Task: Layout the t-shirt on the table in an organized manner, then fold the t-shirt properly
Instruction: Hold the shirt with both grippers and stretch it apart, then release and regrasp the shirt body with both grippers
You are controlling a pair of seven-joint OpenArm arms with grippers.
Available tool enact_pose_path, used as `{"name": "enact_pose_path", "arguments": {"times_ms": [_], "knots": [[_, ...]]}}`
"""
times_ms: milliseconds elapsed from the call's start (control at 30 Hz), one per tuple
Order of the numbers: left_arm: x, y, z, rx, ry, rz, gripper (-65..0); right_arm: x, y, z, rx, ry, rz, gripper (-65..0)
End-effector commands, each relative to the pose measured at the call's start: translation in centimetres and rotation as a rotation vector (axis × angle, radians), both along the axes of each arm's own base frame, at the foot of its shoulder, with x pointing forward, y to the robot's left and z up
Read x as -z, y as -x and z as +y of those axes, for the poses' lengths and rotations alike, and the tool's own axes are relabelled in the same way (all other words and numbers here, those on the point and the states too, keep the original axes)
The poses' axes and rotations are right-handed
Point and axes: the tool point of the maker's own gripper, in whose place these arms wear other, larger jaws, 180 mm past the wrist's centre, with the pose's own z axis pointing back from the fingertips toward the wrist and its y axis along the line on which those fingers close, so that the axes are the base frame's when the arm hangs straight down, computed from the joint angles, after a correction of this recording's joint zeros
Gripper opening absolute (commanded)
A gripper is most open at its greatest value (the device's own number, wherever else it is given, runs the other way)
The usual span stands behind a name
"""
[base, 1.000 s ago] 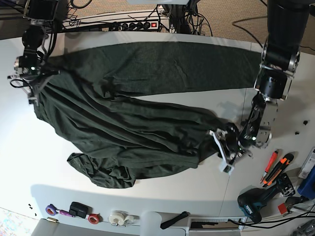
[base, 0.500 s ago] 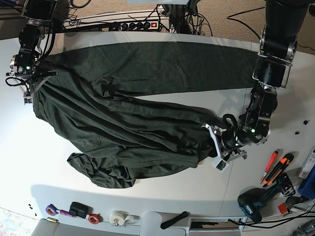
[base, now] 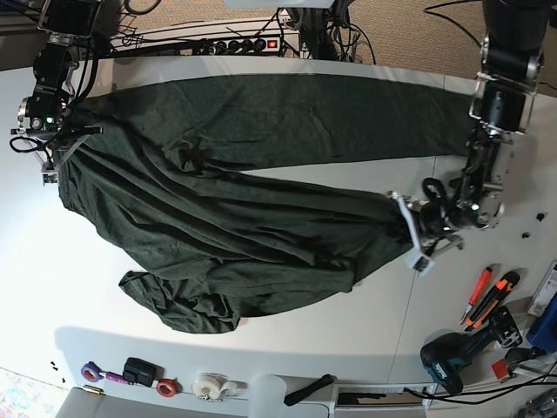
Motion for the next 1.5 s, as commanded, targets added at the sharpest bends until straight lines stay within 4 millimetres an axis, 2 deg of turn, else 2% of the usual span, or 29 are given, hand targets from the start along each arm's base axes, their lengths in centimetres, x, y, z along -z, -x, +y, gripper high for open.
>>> {"name": "enact_pose_path", "arguments": {"times_ms": [0, 133, 433, 533, 633, 733, 833, 900, 1000, 1067, 1133, 1200, 1300, 1467], "knots": [[2.6, 2.7, 4.5, -0.031, -0.179, 0.145, -56.0, -0.2, -0.1, 0.1, -0.013, -0.014, 0.003, -64.6], [2.7, 4.2, 6.2, -0.055, -0.159, 0.234, -56.0, -0.2, -0.1, 0.1, -0.013, -0.014, 0.003, -64.6], [2.8, 9.8, 3.9, 0.103, -0.035, 0.518, -56.0, -0.2, -0.1, 0.1, -0.013, -0.013, 0.002, -64.6], [2.3, 10.3, 3.8, 0.118, 0.004, 0.545, -56.0, -0.9, -0.8, -0.2, -0.016, 0.003, -0.018, -64.6], [1.2, 9.7, 4.3, 0.101, 0.053, 0.514, -56.0, -3.7, -2.7, -1.3, -0.020, 0.063, -0.087, -64.6], [-1.0, 7.6, 4.7, 0.090, 0.103, 0.408, -56.0, -8.5, -5.1, -2.1, -0.027, 0.137, -0.209, -64.6], [-4.9, 4.0, 5.2, 0.028, 0.208, 0.215, -56.0, -12.4, -7.2, -0.8, -0.072, 0.161, -0.327, -64.6], [-8.1, 1.8, 4.9, 0.020, 0.311, 0.065, -54.6, -13.4, -8.1, 1.3, -0.116, 0.097, -0.388, -64.6], [-11.0, -0.6, 3.6, 0.013, 0.409, -0.078, -44.9, -12.6, -8.5, 4.4, -0.170, -0.010, -0.412, -64.6], [-11.1, -1.5, 2.2, 0.024, 0.415, -0.113, -39.8, -11.0, -8.5, 6.9, -0.199, -0.116, -0.404, -64.6], [-10.6, -2.1, 0.2, 0.040, 0.405, -0.127, -39.0, -9.5, -8.2, 9.1, -0.216, -0.200, -0.384, -64.6], [-10.0, -2.7, -2.2, 0.058, 0.394, -0.124, -39.0, -8.2, -7.6, 10.5, -0.225, -0.244, -0.341, -64.6], [-8.9, -3.0, -5.5, 0.080, 0.374, -0.112, -39.0, -6.6, -5.9, 10.5, -0.229, -0.236, -0.231, -64.6], [-7.7, -2.7, -9.0, 0.126, 0.346, -0.094, -39.0, -5.6, -3.3, 7.4, -0.203, -0.100, -0.119, -64.6]]}}
